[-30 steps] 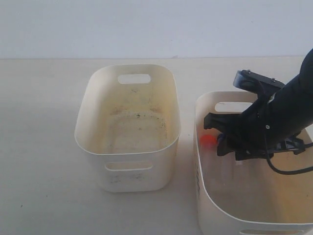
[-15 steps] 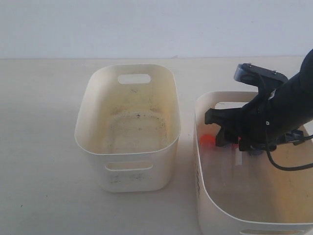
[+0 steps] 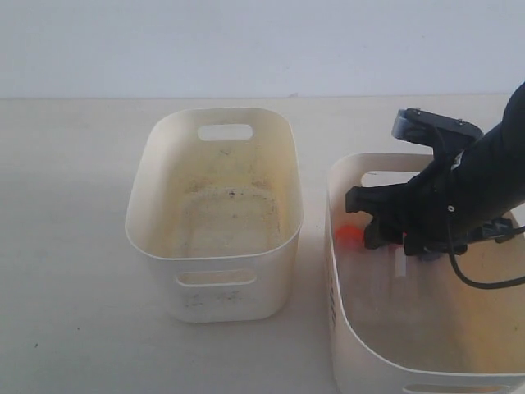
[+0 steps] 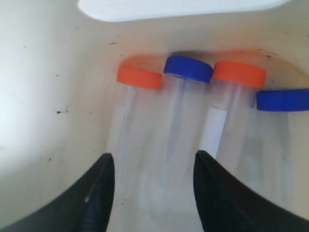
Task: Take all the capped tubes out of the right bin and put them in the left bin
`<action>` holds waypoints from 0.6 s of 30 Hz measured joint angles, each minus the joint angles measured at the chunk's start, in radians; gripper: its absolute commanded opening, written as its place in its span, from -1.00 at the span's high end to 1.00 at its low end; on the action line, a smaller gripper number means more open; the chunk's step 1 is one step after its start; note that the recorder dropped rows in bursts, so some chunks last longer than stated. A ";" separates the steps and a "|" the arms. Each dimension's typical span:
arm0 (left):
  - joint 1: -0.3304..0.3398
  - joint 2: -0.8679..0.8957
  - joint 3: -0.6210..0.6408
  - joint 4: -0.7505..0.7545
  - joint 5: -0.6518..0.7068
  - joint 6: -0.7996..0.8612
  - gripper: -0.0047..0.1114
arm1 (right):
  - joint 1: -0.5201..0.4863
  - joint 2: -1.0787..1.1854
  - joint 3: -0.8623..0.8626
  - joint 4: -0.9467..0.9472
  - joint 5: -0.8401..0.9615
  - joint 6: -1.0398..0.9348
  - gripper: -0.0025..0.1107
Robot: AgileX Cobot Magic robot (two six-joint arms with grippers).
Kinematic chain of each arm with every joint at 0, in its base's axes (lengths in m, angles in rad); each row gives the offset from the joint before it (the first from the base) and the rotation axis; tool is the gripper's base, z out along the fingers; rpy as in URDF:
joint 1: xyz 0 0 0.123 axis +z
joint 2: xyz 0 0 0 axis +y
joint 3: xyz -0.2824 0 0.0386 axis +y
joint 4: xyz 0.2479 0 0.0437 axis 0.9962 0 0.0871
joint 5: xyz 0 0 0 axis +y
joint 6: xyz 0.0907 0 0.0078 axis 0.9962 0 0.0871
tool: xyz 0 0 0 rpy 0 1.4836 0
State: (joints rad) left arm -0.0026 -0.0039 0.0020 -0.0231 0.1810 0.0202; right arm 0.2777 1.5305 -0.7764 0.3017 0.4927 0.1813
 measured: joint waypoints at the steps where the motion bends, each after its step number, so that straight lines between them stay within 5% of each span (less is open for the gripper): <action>1: 0.000 0.000 0.000 0.000 0.000 0.000 0.85 | 0.000 0.000 0.000 -0.008 0.003 0.004 0.08; 18: 0.000 0.000 0.000 0.000 0.000 0.000 0.85 | 0.002 0.000 -0.209 -0.168 0.282 0.068 0.11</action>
State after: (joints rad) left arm -0.0026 -0.0039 0.0020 -0.0231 0.1810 0.0202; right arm 0.2793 1.5305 -0.9850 0.1333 0.7744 0.2490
